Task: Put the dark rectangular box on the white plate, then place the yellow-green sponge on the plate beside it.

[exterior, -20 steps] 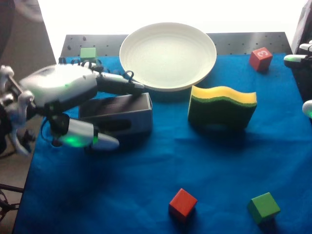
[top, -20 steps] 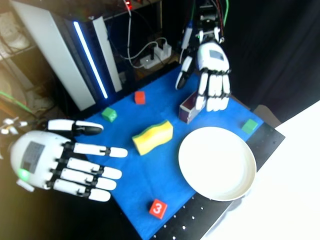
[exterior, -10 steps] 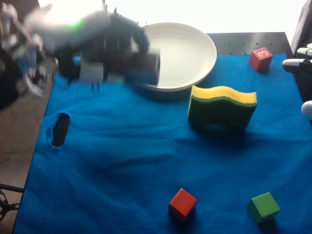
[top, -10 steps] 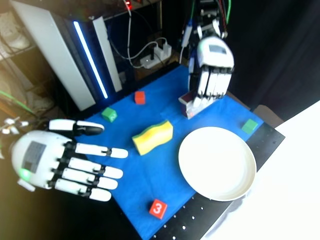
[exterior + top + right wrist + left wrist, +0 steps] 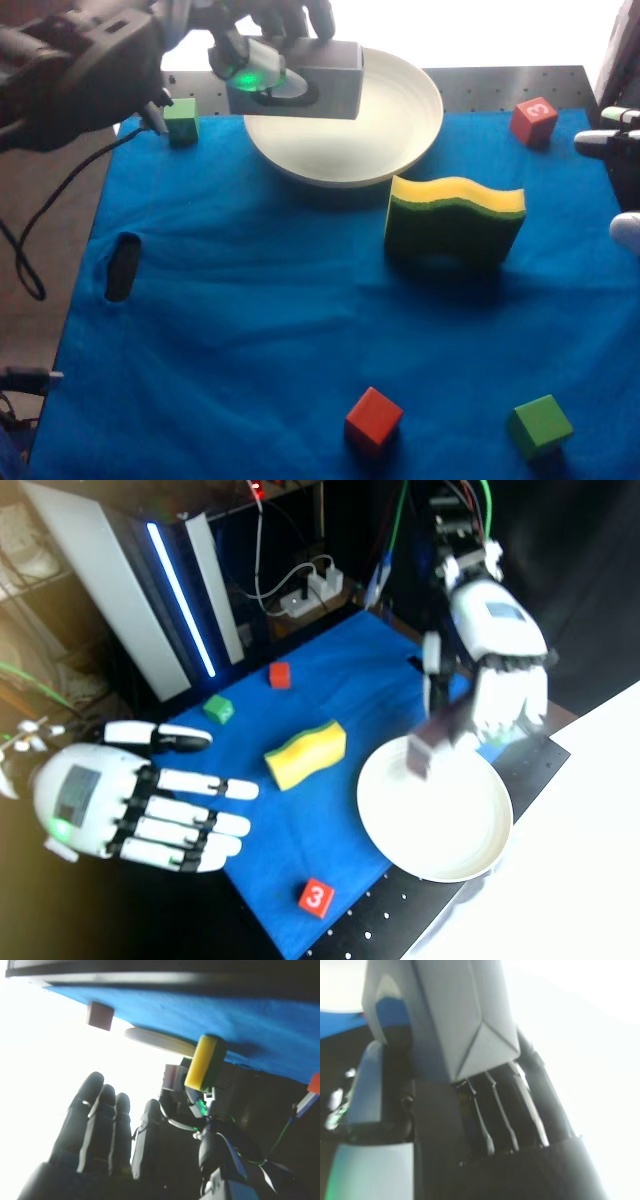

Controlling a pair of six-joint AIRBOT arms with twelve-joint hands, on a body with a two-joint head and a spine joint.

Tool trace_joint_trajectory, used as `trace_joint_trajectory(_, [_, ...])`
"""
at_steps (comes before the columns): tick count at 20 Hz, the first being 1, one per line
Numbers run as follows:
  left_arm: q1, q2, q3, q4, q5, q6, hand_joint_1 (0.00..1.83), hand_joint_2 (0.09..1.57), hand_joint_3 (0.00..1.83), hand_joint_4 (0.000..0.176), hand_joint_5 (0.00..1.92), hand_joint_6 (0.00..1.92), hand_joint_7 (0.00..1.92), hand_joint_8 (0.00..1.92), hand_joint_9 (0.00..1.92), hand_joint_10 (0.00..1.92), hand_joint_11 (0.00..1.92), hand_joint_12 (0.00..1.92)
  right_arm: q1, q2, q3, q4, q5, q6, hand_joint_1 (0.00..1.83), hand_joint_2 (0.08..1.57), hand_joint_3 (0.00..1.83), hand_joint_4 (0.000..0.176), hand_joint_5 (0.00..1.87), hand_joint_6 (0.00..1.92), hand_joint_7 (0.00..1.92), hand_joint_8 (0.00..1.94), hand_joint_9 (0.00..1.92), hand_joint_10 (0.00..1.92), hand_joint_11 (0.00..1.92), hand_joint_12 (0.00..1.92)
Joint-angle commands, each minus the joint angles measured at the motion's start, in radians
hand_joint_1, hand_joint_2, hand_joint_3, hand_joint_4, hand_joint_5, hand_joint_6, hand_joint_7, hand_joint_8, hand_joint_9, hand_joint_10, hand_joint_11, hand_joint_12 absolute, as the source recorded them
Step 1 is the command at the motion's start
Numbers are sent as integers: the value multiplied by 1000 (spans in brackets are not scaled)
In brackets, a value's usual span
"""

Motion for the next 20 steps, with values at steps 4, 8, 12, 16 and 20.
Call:
trace_joint_trajectory(4, [-13, -50, 69, -17, -27, -1, 1224, 1106, 1, 17, 942, 1073, 1056, 835, 911, 500, 360, 1223, 22, -12, 9, 3, 118, 12, 375, 1183, 0, 78, 478, 2, 288, 1, 317, 0, 1, 880])
trace_joint_trajectory(8, [-5, -20, 27, -41, -88, -1, 951, 892, 0, 138, 431, 4, 414, 4, 344, 7, 7, 796, 22, -14, 8, 2, 118, 20, 354, 1183, 0, 70, 469, 0, 277, 0, 305, 2, 43, 772])
trace_joint_trajectory(12, [0, 82, -100, -34, -221, -1, 808, 940, 0, 176, 251, 1, 208, 0, 113, 1, 0, 158, 22, -17, 6, -5, 118, 40, 391, 1183, 0, 86, 479, 6, 288, 7, 338, 11, 125, 720])
trace_joint_trajectory(16, [80, 257, -292, -13, -390, 0, 731, 921, 0, 176, 214, 3, 152, 1, 50, 0, 1, 63, 57, -17, 4, -40, 118, 63, 431, 1135, 0, 83, 494, 1, 350, 1, 404, 2, 131, 851])
trace_joint_trajectory(20, [254, 422, -472, -51, -583, -1, 797, 905, 0, 145, 180, 0, 68, 0, 0, 0, 0, 0, 96, -17, 5, -68, 118, 67, 543, 1127, 0, 70, 449, 0, 369, 1, 390, 1, 72, 859])
